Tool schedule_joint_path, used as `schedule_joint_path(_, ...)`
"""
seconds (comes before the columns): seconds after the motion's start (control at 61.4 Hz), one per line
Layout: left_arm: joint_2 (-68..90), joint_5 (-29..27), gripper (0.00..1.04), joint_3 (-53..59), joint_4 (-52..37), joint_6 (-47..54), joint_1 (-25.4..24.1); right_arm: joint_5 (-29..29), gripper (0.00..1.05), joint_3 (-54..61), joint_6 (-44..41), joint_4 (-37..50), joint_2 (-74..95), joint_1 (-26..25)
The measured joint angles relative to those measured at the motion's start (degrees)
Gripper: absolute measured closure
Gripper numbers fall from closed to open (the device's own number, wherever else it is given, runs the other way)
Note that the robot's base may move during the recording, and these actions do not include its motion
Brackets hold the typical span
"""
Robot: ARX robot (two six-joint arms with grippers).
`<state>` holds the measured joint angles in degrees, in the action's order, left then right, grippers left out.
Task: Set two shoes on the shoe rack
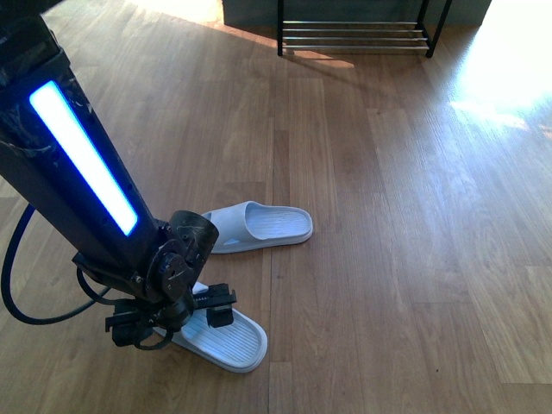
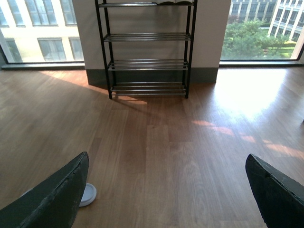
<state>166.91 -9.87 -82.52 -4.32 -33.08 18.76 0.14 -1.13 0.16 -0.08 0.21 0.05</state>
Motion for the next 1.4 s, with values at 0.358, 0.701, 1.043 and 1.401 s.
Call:
schedule_joint_path(0.358,2.3,-8.6,0.46,-2.0,4.8,1.2,-2.9,0.0,0.09,0.0,0.0,0.0,0.0,0.0)
schedule_joint_path(0.701,1.9,-14.0,0.98,0.1,2.5,1.7,-4.2,0.0,0.09,0.0,0.0,0.0,0.0,0.0)
schedule_joint_path(1.043,-22.9,-22.3,1.03,22.9,-11.5,6.9,-6.1,0.0,0.09,0.0,0.0,0.0,0.0,0.0)
schedule_joint_path(1.401,-72.3,-33.4,1.03,56.7,-19.0,23.9,-10.9,0.0,0.09,0.0,0.0,0.0,0.0,0.0)
